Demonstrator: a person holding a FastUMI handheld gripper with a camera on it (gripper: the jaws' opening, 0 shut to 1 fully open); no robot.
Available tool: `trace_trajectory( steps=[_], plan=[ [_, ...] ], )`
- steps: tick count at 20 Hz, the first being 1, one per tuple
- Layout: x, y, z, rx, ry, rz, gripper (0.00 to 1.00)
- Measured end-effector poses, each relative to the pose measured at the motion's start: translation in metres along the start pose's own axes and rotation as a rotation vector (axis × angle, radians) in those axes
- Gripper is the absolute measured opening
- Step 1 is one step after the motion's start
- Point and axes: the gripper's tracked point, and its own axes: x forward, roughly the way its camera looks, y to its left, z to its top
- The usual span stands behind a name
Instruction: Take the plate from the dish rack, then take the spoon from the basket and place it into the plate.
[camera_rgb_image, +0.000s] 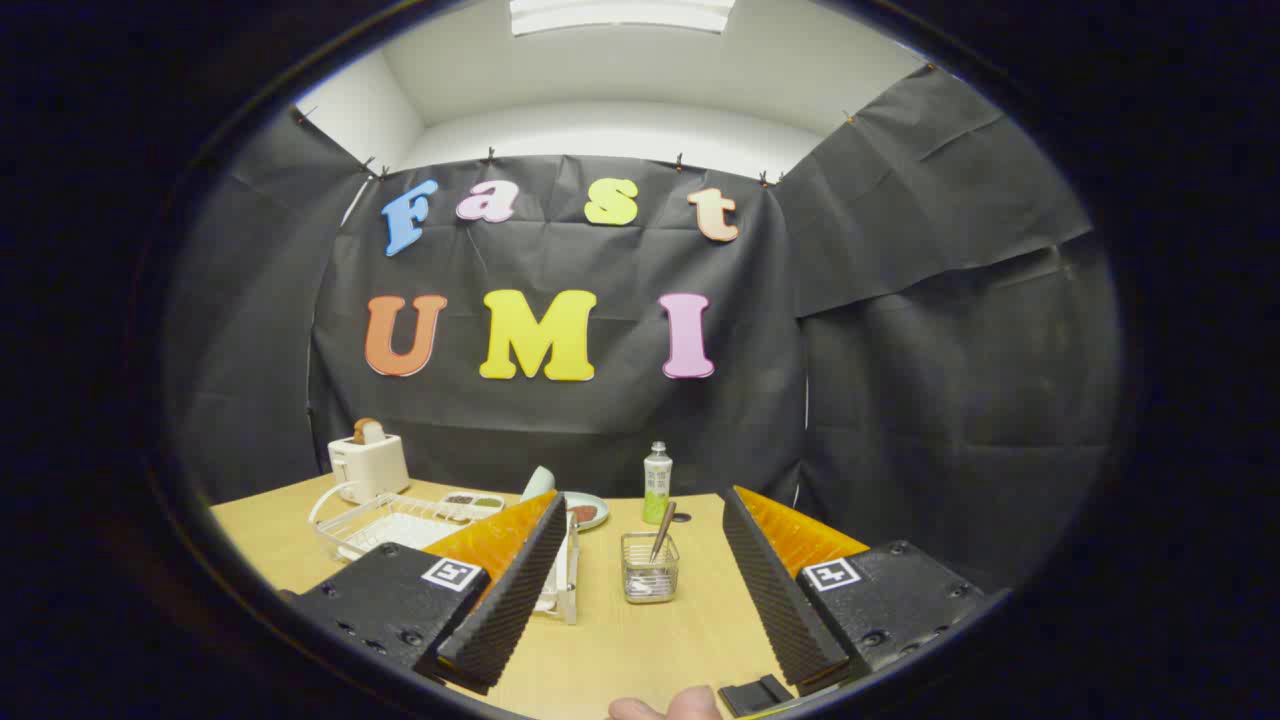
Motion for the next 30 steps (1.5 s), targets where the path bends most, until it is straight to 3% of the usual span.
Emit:
trace_trajectory(
  steps=[7,21,30],
  plan=[
    [0.002,0.009,-0.008,0.072,0.032,0.044,1.0],
    [0.011,0.006,-0.017,0.059,0.056,0.014,1.0],
    [0.086,0.052,0.001,-0.002,0.186,0.125,1.0]
  ],
)
